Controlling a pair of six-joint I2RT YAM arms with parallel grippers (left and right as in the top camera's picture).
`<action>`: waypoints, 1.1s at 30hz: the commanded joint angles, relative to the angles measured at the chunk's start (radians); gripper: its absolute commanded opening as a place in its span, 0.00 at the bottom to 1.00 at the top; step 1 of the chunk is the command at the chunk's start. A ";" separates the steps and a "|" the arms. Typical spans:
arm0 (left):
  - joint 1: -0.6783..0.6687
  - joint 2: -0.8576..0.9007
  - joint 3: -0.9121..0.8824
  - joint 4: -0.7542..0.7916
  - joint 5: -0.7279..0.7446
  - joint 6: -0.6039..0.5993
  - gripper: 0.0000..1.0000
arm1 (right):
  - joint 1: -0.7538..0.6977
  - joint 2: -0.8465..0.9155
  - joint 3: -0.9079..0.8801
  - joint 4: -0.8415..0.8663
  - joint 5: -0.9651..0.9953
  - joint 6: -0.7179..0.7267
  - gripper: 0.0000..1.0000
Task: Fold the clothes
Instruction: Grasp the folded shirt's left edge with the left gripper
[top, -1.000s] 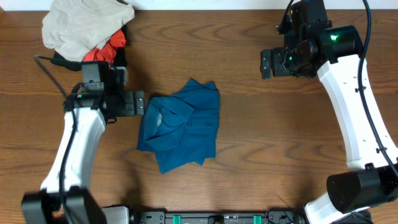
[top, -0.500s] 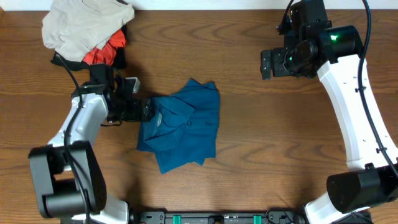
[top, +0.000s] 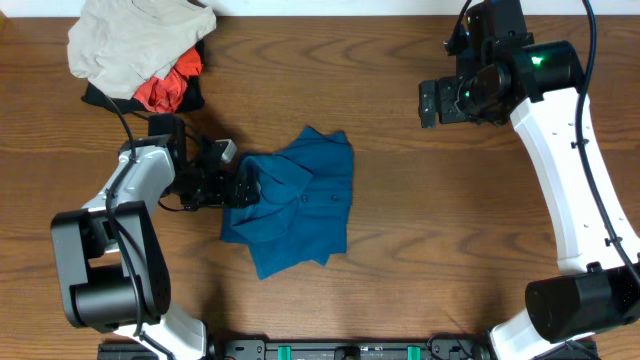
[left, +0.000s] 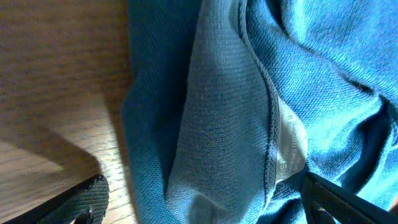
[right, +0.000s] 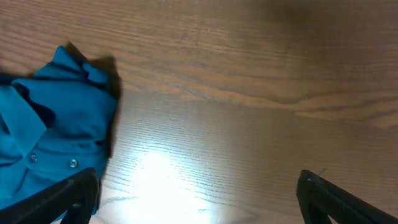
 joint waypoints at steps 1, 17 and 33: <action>0.002 0.034 0.001 -0.008 0.029 0.034 0.99 | 0.003 0.001 0.001 0.000 -0.003 -0.010 0.99; -0.023 0.157 0.001 -0.042 0.138 0.044 0.96 | 0.003 0.001 0.001 0.000 -0.003 -0.010 0.99; -0.099 0.158 0.000 -0.001 0.115 -0.019 0.41 | 0.003 0.001 0.001 -0.009 -0.004 -0.009 0.99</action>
